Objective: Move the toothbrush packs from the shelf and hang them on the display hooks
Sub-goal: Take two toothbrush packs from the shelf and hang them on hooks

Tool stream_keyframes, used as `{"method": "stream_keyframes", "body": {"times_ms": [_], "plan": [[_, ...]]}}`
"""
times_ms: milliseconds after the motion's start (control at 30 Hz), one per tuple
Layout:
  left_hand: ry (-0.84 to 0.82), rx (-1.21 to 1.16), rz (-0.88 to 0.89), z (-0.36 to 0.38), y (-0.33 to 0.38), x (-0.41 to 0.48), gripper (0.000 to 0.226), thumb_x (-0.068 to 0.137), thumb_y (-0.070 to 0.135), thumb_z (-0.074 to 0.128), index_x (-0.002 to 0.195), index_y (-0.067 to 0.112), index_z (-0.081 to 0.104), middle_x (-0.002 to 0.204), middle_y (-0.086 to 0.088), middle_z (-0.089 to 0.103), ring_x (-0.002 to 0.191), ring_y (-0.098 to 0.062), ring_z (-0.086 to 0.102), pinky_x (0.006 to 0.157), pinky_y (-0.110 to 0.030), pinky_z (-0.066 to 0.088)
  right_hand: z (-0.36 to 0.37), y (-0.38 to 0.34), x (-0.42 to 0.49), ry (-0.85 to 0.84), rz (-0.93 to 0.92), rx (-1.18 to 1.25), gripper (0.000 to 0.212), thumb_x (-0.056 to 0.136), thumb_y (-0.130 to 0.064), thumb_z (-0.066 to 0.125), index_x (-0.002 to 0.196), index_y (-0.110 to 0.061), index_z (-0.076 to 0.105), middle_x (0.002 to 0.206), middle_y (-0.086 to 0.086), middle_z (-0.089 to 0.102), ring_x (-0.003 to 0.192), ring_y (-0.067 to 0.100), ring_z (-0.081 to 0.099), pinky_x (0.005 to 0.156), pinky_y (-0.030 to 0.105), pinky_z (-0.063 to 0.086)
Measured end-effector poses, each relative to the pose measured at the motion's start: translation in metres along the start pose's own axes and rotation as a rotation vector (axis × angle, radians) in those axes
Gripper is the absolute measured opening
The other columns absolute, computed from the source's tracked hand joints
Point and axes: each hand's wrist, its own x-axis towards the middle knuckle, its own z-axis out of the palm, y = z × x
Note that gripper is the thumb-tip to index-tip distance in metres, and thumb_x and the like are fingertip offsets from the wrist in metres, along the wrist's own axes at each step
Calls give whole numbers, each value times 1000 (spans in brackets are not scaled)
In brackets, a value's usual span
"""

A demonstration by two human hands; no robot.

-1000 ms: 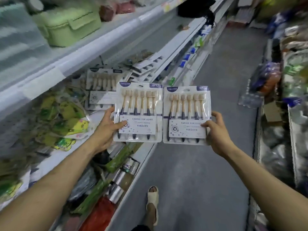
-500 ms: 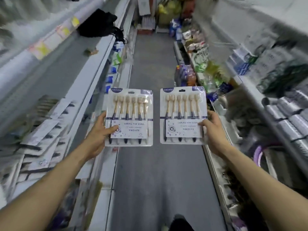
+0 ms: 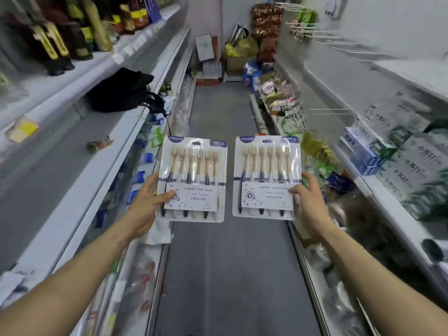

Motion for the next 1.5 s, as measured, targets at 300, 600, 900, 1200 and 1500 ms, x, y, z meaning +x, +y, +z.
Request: {"method": "stream_keyframes", "body": {"times_ms": [300, 600, 900, 1200, 1500], "plan": [[-66, -1, 137, 7, 65, 263, 90, 74, 24, 95, 148, 46, 49, 159, -4, 50, 147, -31, 46, 122, -57, 33, 71, -67, 221, -19, -68, 26, 46, 95, -2, 52, 130, -32, 54, 128, 13, 71, 118, 36, 70, 98, 63, 57], [-116, -15, 140, 15, 135, 521, 84, 76, 19, 92, 147, 28, 48, 156, -12, 52, 139, -29, 56, 120, -49, 40, 144, -144, 438, 53, -75, 29, 40, 99, -6, 56, 128, -32, 50, 119, 10, 76, 105, 29, 77, 93, 63, 59], [-131, 11, 171, 87, 177, 757, 49, 91, 2, 71, 135, 18, 55, 119, 2, 78, 114, -25, 74, 93, -39, 61, 169, -181, 674, 77, -107, 82, 28, 104, -5, 55, 129, -15, 51, 122, 15, 72, 101, 27, 78, 77, 40, 64], [-16, -22, 132, 118, 219, 970, 36, 97, 2, 67, 131, 8, 58, 114, -7, 79, 105, -24, 76, 81, -32, 65, 208, -219, 900, -28, -126, 77, 30, 107, -18, 57, 135, -9, 51, 113, 18, 77, 105, 35, 77, 90, 49, 62], [-81, -33, 132, 142, 244, 1202, 45, 89, 12, 74, 131, 0, 63, 121, -19, 75, 118, -37, 70, 107, -54, 51, 250, -245, 1086, 108, -143, 72, 20, 107, -17, 58, 126, -16, 53, 107, 12, 80, 95, 28, 79, 72, 37, 65]]}}
